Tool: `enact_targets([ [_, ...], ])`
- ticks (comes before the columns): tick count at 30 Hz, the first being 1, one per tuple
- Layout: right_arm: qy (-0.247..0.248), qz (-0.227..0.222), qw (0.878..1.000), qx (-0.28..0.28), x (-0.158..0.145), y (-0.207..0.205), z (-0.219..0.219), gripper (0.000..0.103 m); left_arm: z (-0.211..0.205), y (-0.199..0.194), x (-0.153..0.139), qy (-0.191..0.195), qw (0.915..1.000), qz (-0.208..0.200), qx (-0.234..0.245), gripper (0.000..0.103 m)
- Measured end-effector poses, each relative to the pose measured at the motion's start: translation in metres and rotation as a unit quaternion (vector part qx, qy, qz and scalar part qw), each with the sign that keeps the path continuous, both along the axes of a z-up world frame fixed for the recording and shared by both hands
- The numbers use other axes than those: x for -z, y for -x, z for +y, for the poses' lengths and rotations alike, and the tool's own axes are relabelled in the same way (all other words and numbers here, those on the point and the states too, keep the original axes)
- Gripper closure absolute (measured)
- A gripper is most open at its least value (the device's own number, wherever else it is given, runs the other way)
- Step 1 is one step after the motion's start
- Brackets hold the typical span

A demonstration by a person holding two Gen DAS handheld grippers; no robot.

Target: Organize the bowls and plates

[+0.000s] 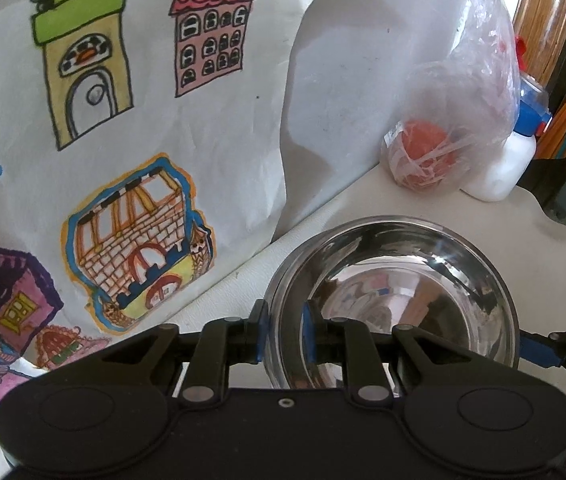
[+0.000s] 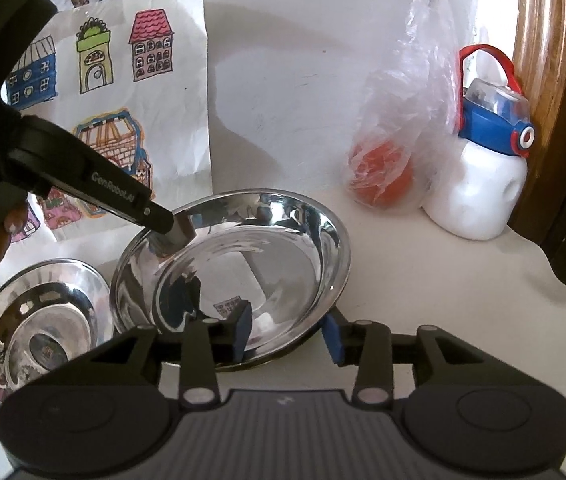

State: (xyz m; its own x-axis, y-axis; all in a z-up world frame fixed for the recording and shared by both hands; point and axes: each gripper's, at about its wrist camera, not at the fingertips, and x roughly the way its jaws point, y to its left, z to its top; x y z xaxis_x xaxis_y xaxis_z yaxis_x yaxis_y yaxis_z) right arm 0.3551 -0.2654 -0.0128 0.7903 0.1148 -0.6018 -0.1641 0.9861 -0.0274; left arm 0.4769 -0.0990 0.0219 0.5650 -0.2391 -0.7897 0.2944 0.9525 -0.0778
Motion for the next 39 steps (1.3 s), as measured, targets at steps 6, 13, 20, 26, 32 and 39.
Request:
enact_targets([
  [6,0.006,-0.008,1.0,-0.002,-0.002,0.005,0.002,0.039,0.008,0.004,-0.006,0.006,0.9999,-0.007,-0.008,0.076],
  [13,0.002,-0.032,0.999,-0.003,-0.017,0.023,0.003,0.013,0.021,0.017,-0.015,0.015,0.9997,-0.015,-0.011,0.064],
  [20,-0.013,-0.065,0.998,-0.009,-0.042,0.065,0.007,0.0,0.047,0.044,-0.032,0.023,0.9991,-0.034,-0.008,0.042],
  [26,-0.039,-0.08,0.996,-0.005,-0.06,0.109,0.019,0.0,0.077,0.078,-0.052,0.035,0.9967,-0.071,0.019,0.021],
  [32,-0.057,-0.09,0.994,0.002,-0.069,0.161,0.047,0.0,0.099,0.107,-0.059,0.027,0.9898,-0.116,0.078,0.006],
  [39,-0.051,-0.095,0.994,0.017,-0.059,0.192,0.082,0.0,0.116,0.119,-0.053,0.003,0.981,-0.139,0.135,0.004],
])
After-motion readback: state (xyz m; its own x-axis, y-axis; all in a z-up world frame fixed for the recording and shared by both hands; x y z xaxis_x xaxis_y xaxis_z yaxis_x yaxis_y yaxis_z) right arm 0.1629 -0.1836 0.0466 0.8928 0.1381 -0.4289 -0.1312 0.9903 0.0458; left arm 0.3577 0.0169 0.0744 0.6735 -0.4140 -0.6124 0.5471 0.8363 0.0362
